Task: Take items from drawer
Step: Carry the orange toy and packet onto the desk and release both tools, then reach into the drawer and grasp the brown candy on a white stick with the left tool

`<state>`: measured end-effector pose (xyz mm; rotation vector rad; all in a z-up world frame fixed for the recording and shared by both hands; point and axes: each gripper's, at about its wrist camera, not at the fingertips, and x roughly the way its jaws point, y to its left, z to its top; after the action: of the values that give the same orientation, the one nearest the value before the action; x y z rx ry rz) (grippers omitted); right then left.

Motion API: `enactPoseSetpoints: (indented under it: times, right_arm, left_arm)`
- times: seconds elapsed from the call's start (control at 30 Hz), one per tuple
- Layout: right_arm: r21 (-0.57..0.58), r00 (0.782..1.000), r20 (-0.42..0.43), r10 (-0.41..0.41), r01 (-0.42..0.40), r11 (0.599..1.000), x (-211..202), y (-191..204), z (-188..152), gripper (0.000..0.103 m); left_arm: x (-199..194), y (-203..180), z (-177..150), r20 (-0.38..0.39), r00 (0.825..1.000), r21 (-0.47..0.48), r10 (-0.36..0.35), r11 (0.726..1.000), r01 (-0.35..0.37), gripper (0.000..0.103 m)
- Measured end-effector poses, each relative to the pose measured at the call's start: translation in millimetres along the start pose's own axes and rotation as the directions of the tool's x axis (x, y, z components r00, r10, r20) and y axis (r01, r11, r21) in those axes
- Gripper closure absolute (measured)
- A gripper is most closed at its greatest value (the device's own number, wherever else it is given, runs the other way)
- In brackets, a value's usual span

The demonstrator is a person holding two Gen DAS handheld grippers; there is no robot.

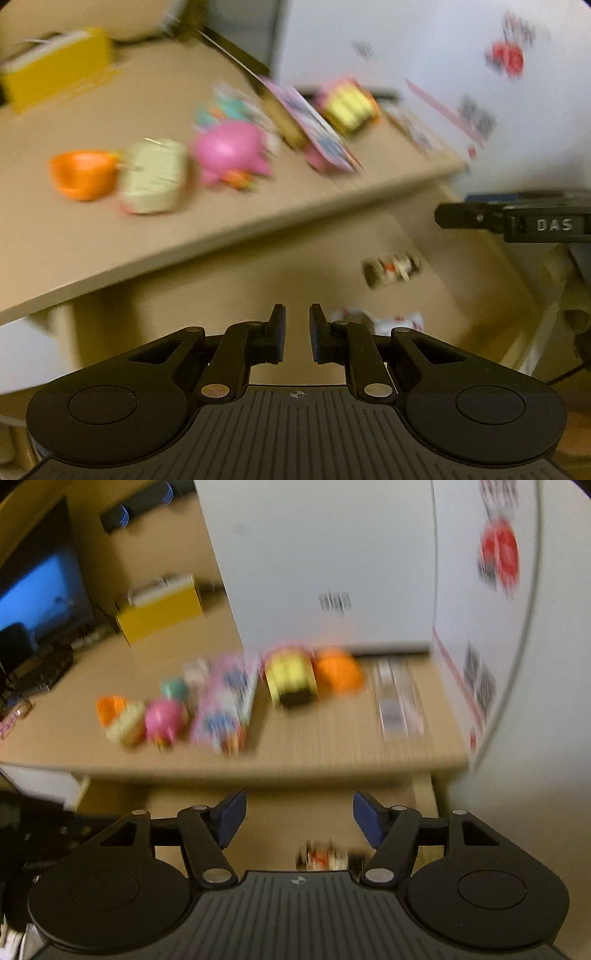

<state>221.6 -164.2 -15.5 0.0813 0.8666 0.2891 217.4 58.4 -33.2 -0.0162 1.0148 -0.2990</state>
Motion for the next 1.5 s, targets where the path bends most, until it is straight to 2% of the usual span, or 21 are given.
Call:
enactPoseSetpoints:
  times: [0.07, 0.13, 0.33, 0.5, 0.8, 0.97, 1.07, 1.17, 1.23, 1.3, 1.4, 1.5]
  right_arm:
    - [0.006, 1.0, -0.021, 0.003, -0.003, 1.0, 4, 1, -7, 0.038]
    - [-0.009, 0.999, -0.034, -0.015, 0.015, 1.0, 2, -2, -15, 0.038]
    - [-0.045, 0.993, -0.114, -0.037, 0.032, 0.998, 19, -3, -27, 0.038]
    - [-0.023, 0.987, -0.146, -0.074, 0.071, 0.997, 27, -11, -31, 0.038]
    - [0.012, 0.979, -0.198, -0.052, 0.056, 0.998, 33, -16, -46, 0.038]
    - [0.007, 0.983, -0.173, -0.062, 0.064, 0.998, 19, -18, -58, 0.038]
    - [-0.021, 0.986, -0.146, -0.074, 0.072, 0.997, 7, -17, -66, 0.038]
    - [-0.048, 0.988, -0.129, -0.086, 0.081, 0.996, 2, -15, -72, 0.038]
    - [-0.05, 0.987, -0.132, -0.087, 0.081, 0.995, 2, -16, -72, 0.038]
    - [-0.053, 0.987, -0.133, -0.088, 0.081, 0.995, 3, -17, -72, 0.038]
    - [-0.066, 0.986, -0.135, -0.101, 0.093, 0.993, 5, -17, -73, 0.038]
    - [-0.075, 0.985, -0.132, -0.111, 0.101, 0.992, 7, -17, -74, 0.038]
  left_arm:
    - [17, -11, 4, -0.041, 0.999, 0.036, 0.013, 0.999, -0.012, 0.088]
    - [28, -18, 5, -0.066, 0.997, 0.032, 0.046, 0.999, -0.044, 0.088]
    - [39, -36, 9, -0.09, 0.99, 0.048, 0.106, 0.994, -0.102, 0.088]
    - [46, -41, 6, -0.112, 0.99, 0.062, 0.088, 0.995, -0.081, 0.088]
    - [53, -40, 5, -0.14, 0.988, 0.073, 0.063, 0.996, -0.053, 0.088]
    - [58, -49, 7, -0.125, 0.992, 0.137, -0.008, 0.99, 0.025, 0.088]
    - [65, -60, 4, -0.113, 0.993, 0.26, -0.045, 0.963, 0.073, 0.088]
    - [77, -74, -4, -0.111, 0.993, 0.434, -0.041, 0.897, 0.085, 0.088]
    - [84, -79, -7, -0.125, 0.992, 0.502, -0.036, 0.86, 0.095, 0.088]
    - [90, -84, -10, -0.143, 0.989, 0.541, -0.035, 0.834, 0.108, 0.084]
    - [93, -85, -12, -0.142, 0.99, 0.563, -0.01, 0.822, 0.089, 0.085]
    - [94, -85, -7, -0.174, 0.985, 0.546, -0.007, 0.832, 0.102, 0.085]
